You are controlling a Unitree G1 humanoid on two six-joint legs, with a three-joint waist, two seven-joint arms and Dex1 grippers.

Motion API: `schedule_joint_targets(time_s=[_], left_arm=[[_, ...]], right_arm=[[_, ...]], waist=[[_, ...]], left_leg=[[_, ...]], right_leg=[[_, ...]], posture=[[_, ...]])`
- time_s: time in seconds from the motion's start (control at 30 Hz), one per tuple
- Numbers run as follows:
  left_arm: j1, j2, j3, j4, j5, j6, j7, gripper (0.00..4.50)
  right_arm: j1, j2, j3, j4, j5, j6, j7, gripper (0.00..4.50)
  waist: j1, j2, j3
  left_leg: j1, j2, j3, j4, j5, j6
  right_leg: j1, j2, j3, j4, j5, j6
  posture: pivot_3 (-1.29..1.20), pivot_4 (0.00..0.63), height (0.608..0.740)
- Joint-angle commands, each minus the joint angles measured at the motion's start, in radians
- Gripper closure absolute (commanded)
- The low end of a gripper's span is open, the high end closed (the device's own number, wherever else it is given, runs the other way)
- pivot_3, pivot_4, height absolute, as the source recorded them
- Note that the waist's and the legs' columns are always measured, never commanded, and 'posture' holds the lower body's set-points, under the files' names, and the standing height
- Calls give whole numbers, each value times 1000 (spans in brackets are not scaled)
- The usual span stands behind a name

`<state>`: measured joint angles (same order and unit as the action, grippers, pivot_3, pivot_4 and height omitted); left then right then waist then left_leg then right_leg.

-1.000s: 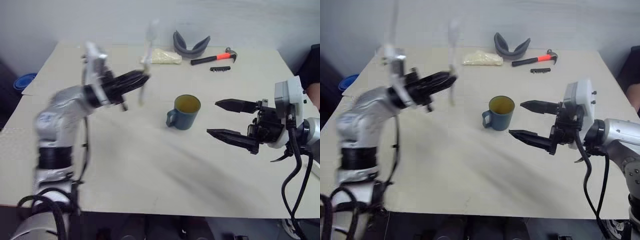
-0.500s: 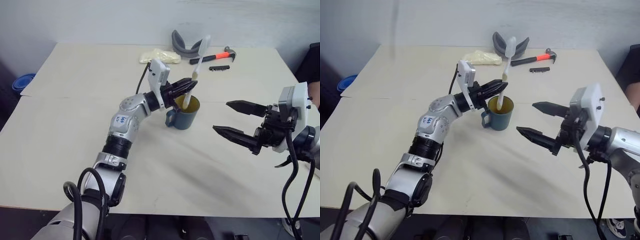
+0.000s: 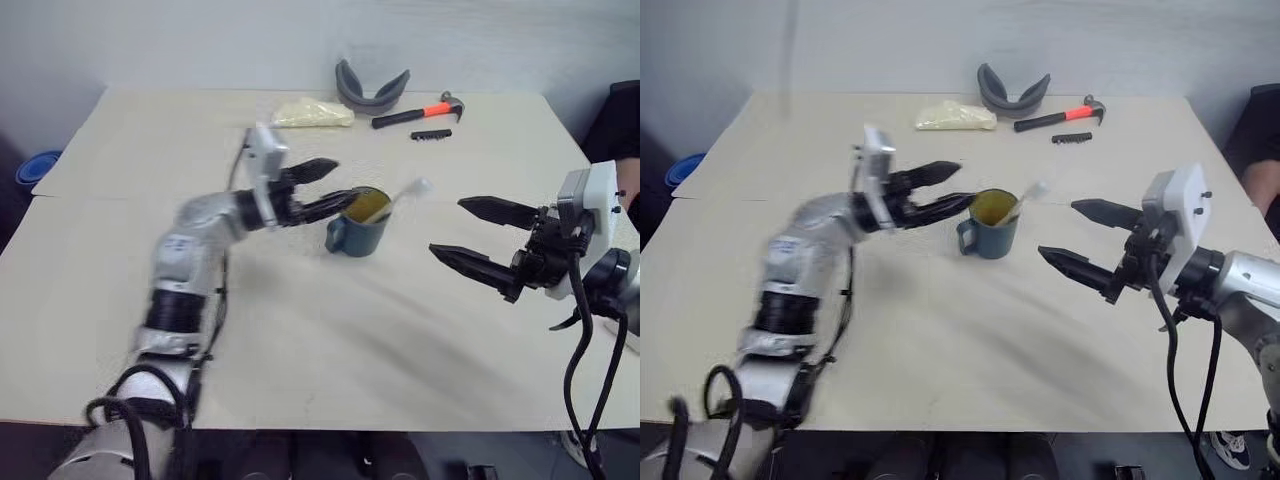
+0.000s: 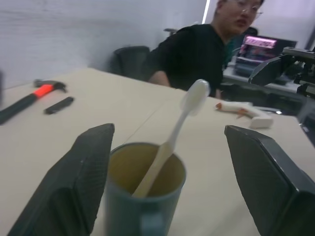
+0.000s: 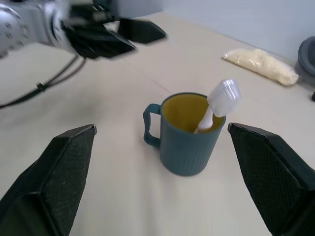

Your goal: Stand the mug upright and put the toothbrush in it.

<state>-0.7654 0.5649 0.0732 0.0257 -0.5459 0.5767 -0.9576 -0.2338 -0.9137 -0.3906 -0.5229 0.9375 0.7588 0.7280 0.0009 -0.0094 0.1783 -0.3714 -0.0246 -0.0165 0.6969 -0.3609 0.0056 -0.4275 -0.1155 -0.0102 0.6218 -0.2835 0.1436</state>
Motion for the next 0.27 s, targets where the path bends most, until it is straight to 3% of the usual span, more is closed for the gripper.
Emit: schedule_joint_targets(time_s=[0.03,0.17,0.27], left_arm=[[76,265,64,-100,-37,16,-253,739],[219,523,103,-115,6,-86,-459,739],[290,602,144,-112,7,-117,-510,739]], right_arm=[[11,-59,-1,50,-60,-50,104,0],[38,-129,-9,126,-96,-71,238,0],[18,-147,-3,177,-115,-81,281,0]], waist=[[-3,1,0],[7,1,1],[11,2,1]], left_leg=[[0,0,0,0,0,0],[0,0,0,-3,0,1],[0,0,0,-3,-1,2]], right_leg=[[0,0,0,-1,0,0],[1,0,-1,-4,0,-1],[2,-1,-1,-5,0,0]], posture=[[0,150,740],[0,150,740],[0,150,740]])
